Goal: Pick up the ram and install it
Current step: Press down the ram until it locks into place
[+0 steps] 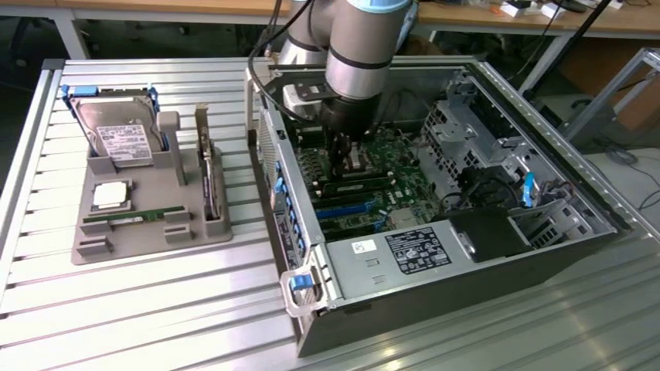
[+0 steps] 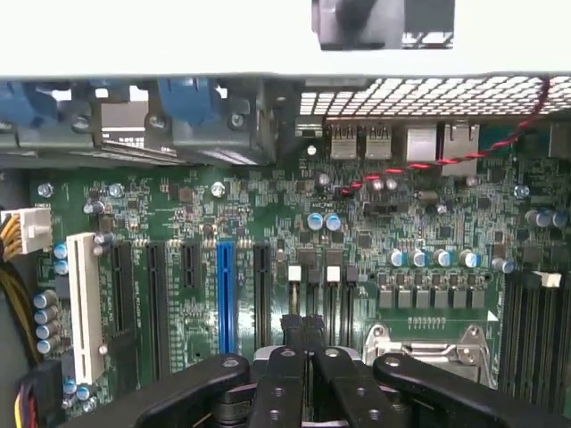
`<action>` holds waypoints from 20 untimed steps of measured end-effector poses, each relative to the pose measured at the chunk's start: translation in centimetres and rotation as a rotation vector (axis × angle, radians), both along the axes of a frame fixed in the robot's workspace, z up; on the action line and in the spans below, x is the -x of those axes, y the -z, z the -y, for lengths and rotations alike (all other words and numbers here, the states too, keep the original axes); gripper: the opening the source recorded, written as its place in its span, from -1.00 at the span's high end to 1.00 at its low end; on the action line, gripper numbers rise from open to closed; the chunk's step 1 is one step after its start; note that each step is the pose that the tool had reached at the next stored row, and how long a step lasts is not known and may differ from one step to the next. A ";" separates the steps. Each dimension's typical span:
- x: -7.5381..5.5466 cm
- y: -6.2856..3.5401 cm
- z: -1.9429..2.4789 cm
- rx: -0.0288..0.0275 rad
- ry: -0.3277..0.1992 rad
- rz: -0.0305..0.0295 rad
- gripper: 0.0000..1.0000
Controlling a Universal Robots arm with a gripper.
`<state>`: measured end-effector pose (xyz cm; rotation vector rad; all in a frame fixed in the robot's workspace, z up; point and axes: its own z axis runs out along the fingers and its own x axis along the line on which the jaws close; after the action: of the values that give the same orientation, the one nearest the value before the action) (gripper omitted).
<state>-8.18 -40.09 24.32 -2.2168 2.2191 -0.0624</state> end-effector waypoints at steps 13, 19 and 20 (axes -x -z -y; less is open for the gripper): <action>-2.2 -0.41 0.04 0.0000 0.000 0.0060 0.80; -7.2 -0.41 0.04 -0.0002 0.000 -0.0042 0.80; -8.3 -0.42 0.04 0.0000 0.000 -0.0064 0.80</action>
<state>0.11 -40.13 24.73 -2.2201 2.2224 -0.0554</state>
